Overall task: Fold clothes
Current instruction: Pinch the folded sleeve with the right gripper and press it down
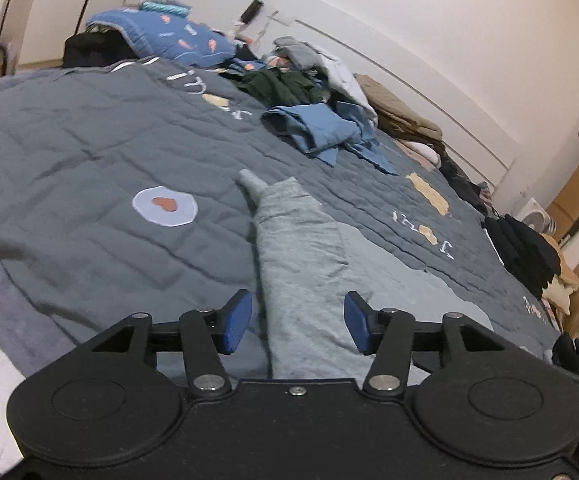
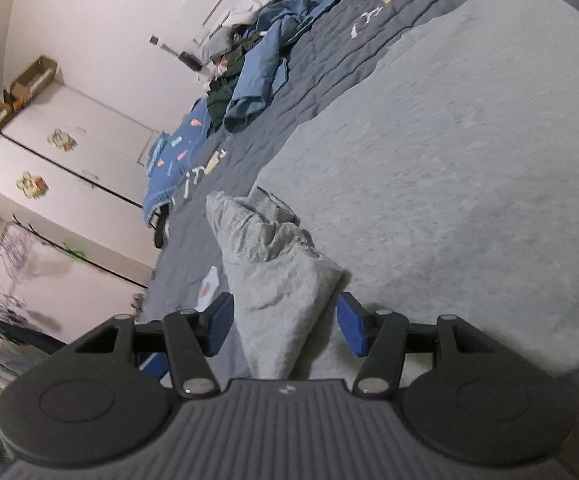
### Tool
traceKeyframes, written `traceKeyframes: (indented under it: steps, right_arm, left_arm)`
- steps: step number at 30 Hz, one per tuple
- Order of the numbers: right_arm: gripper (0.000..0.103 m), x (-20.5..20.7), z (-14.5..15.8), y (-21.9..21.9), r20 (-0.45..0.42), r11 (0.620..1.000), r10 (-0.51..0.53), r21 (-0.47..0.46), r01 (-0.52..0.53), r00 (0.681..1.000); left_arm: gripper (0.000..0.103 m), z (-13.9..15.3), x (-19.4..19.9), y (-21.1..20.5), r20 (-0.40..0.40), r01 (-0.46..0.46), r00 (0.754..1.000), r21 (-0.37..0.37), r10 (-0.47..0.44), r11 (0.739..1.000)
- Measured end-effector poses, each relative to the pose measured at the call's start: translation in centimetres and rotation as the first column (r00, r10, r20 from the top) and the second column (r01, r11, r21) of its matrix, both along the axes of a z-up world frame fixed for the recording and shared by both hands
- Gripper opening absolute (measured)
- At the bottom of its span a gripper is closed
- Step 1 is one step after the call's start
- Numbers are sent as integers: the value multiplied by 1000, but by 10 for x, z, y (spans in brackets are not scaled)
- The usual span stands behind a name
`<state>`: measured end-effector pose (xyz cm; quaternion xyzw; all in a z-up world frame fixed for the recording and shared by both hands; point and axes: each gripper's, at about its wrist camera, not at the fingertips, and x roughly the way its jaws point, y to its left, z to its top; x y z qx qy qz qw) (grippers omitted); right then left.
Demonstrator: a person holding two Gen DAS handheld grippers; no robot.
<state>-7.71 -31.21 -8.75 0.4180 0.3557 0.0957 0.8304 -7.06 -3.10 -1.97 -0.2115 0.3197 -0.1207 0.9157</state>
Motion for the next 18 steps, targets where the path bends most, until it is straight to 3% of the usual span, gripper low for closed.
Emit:
traceKeyframes:
  steps: [13,15,17,18]
  right_arm:
    - [55,33,-19,5,4,1000,9,29,-9,1000]
    - [50,35,-19,7,7,1000,12,22,-12,1000]
    - [21,34,-17,10,15,1000,13,12,-13,1000]
    - [12,34,-16,11,21,1000,13,8,-13,1000]
  left_arm:
    - [52,-3,5,7,-24,5,1000,-6,-5,1000]
    - [52,-3,5,7,-27,8,1000,-4,-8,1000]
    - [52,-3,5,7,-26,6,1000,-3,-6,1000]
    - [52,-3,5,8,-26,5,1000,-2,-5,1000]
